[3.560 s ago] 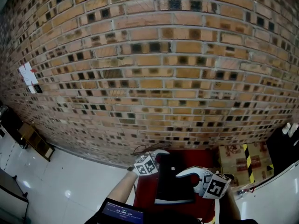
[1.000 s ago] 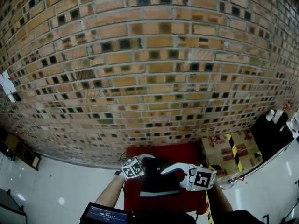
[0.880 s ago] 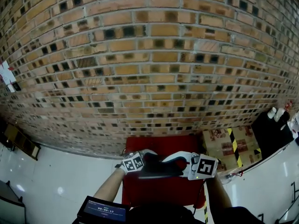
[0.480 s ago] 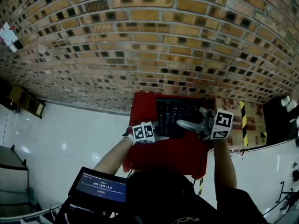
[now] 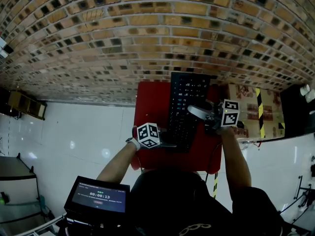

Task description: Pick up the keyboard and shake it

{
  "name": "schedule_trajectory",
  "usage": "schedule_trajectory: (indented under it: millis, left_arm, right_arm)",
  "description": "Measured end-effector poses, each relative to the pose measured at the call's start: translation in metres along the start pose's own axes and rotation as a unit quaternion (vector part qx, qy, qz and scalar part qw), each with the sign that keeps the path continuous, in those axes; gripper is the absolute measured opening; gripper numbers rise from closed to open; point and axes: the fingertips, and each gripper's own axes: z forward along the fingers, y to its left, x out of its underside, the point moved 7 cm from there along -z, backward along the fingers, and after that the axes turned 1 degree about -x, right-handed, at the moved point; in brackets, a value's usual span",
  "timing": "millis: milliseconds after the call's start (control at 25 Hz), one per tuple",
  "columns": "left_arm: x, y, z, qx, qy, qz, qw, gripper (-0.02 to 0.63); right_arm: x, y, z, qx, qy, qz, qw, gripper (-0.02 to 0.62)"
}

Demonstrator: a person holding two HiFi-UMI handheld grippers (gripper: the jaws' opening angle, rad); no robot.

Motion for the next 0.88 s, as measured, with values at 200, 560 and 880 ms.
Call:
schedule_trajectory:
  millis: [200,560,880]
  left_arm:
    - [0.012,-0.007,0.010,0.057,-0.006,-0.065,0.9962,0.100]
    - [0.048,-0.007,0.036,0.182,0.009,-0.226,0.9570,0.098]
    - [0.082,0.016,0.052,0.178,0.010,-0.294,0.9392,0.100]
  right_arm:
    - [0.025,-0.034,-0.012,0.022,-0.024,0.095,0.995,0.055]
    - [0.099,-0.105,-0.017,0.063,0.015,0.318,0.946,0.055]
    - [0.151,-0.157,-0.028,0.075,0.025,0.389,0.918,0.057]
